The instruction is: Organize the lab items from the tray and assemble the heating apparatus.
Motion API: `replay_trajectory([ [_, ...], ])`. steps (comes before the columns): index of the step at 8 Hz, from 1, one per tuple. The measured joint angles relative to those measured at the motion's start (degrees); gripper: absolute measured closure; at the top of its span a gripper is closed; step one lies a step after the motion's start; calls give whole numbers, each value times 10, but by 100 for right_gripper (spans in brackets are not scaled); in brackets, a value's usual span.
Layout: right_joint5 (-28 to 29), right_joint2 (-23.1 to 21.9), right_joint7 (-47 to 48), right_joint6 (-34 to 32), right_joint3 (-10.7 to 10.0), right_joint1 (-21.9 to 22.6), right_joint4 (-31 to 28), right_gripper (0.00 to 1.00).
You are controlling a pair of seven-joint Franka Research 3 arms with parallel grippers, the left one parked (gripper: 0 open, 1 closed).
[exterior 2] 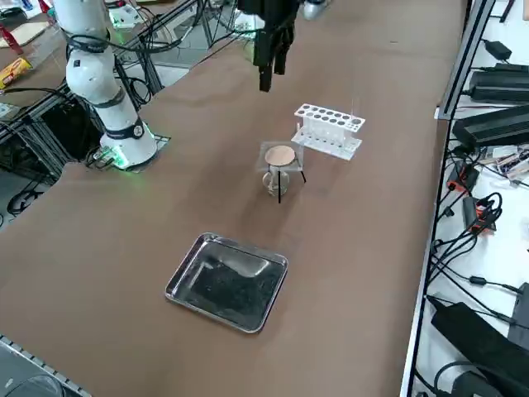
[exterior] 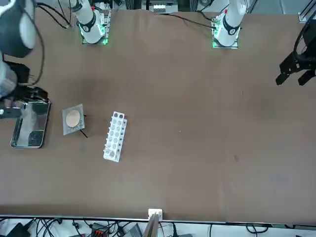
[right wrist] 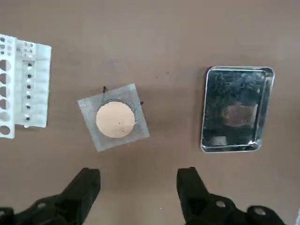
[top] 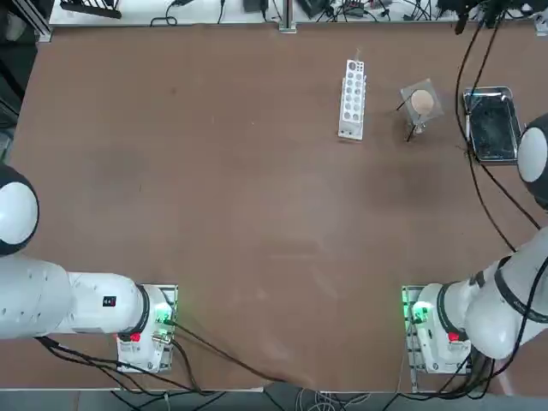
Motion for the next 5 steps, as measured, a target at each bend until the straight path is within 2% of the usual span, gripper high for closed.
replay_trajectory([
  [1, 6, -10, 10, 1, 13, -18, 1, 1],
  [2, 7, -27, 23, 1, 57, -57, 1, 1],
  [4, 6, -66, 53, 0, 196, -162, 1, 1],
  [5, 6, -82, 69, -2, 255, -206, 0, 1],
])
